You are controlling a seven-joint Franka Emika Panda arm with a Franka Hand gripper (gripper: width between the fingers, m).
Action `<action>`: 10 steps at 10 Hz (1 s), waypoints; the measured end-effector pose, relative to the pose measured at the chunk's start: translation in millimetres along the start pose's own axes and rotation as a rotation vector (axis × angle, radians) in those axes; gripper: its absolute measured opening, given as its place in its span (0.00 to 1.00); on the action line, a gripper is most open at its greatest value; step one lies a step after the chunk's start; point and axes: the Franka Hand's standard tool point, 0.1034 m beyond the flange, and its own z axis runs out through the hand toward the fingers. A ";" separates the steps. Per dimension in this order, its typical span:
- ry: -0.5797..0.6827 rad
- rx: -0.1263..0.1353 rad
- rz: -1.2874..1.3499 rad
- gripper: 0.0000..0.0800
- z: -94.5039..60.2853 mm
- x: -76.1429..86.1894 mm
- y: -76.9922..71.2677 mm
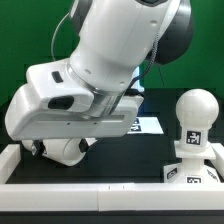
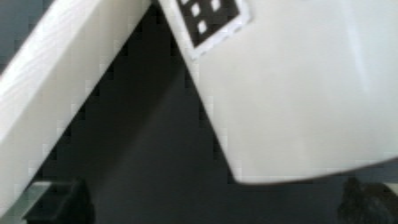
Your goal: Assemble lamp
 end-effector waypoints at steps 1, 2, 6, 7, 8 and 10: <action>-0.084 0.004 0.026 0.87 2.9 -0.1 -4.9; -0.177 0.012 0.033 0.87 5.6 -1.8 -10.4; -0.288 0.032 0.040 0.87 3.1 -8.2 -13.8; -0.288 0.032 0.040 0.87 3.1 -8.2 -13.8; -0.288 0.032 0.040 0.87 3.1 -8.2 -13.8; -0.288 0.032 0.040 0.87 3.1 -8.2 -13.8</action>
Offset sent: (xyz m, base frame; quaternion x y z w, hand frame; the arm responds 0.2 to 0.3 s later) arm 0.0000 0.0000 0.0000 0.0000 -0.1938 0.0000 0.9810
